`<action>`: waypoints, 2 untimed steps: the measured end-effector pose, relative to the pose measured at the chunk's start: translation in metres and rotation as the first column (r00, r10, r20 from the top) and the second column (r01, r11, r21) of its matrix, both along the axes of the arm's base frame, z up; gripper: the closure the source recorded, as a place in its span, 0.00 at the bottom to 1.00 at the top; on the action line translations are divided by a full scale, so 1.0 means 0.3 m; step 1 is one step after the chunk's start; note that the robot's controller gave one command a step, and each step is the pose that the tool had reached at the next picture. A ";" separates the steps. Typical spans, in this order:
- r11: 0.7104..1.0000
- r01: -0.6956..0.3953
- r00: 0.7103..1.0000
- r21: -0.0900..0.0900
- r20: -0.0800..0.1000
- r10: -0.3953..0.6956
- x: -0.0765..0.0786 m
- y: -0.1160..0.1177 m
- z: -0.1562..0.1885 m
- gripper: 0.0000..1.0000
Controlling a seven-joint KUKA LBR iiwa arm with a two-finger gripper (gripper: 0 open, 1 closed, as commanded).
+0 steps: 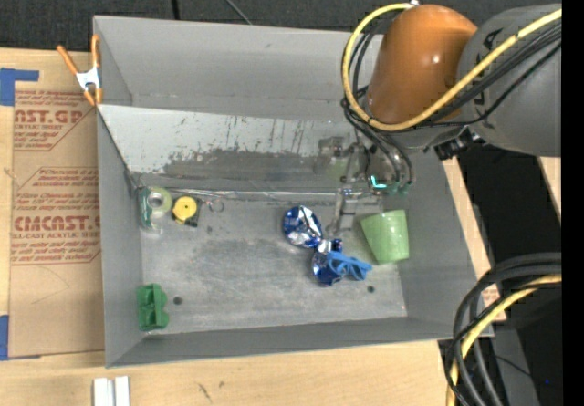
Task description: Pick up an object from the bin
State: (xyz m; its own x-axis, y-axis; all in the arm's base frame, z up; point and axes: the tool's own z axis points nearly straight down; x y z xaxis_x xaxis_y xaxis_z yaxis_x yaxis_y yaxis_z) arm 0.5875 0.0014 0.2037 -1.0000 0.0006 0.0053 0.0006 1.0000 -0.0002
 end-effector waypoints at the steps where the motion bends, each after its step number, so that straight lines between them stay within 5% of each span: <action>1: 1.000 -0.027 1.000 0.001 0.001 0.027 -0.088 -0.039 -0.432 0.00; 2: 1.000 -0.029 1.000 0.000 0.006 0.029 -0.083 -0.038 -0.423 1.00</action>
Offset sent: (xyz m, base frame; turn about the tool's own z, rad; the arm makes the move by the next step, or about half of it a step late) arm -0.0252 -0.0122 -0.1265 -0.0286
